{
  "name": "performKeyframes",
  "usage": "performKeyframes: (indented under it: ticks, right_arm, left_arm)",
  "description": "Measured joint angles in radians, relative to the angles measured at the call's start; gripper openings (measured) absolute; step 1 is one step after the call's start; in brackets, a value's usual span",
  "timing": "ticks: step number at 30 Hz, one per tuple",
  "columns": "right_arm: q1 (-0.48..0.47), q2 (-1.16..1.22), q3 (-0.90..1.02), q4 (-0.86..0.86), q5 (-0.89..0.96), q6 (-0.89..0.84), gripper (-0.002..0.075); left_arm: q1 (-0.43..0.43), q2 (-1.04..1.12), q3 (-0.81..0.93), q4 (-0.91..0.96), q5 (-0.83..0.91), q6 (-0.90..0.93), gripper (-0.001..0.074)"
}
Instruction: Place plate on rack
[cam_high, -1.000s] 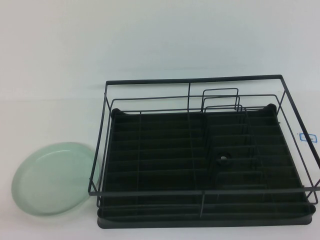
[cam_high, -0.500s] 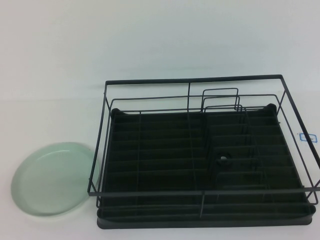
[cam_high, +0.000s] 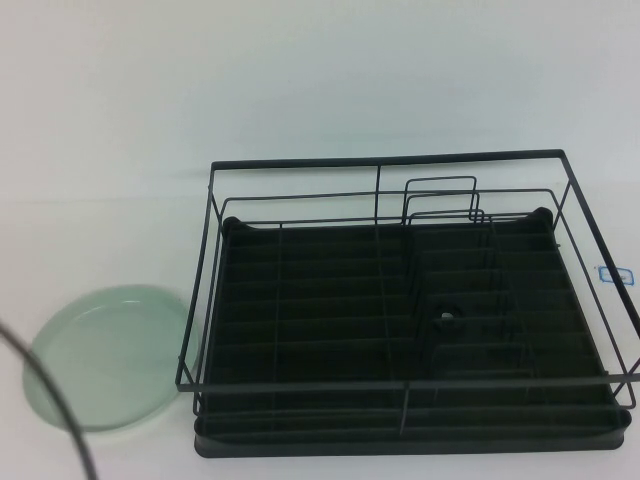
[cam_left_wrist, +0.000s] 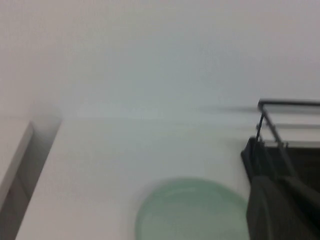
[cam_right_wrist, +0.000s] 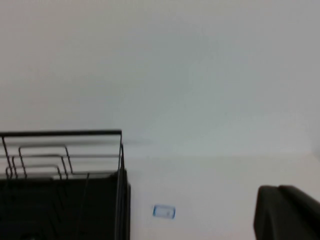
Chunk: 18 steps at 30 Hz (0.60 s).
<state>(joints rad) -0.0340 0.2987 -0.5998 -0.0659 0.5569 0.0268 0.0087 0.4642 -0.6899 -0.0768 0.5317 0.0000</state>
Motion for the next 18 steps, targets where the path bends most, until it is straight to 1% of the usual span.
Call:
performKeyframes:
  ticks: [2,6,8,12,14,18]
  right_arm:
    - [0.009,0.054,-0.059,0.019,0.064,-0.005,0.0018]
    - [0.025,0.165,-0.125,0.066,0.2,-0.057,0.0018]
    - [0.026,0.211,-0.135,0.081,0.263,-0.094,0.0018]
    - [0.026,0.288,-0.135,0.101,0.374,-0.124,0.0018]
    - [0.026,0.314,-0.135,0.105,0.412,-0.127,0.0018]
    - [0.026,0.339,-0.135,0.13,0.467,-0.168,0.0018]
  left_arm:
    - [0.0,0.081,-0.005,0.011,0.031,0.0,0.0001]
    - [0.0,0.24,-0.005,0.011,0.034,0.023,0.0002]
    - [0.0,0.312,-0.005,0.011,0.032,0.071,0.0002]
    - [0.0,0.42,-0.005,0.006,0.047,0.09,0.0012]
    - [0.0,0.483,-0.005,0.006,0.047,0.09,0.0056]
    - [0.047,0.608,-0.005,0.004,0.05,0.11,0.0215]
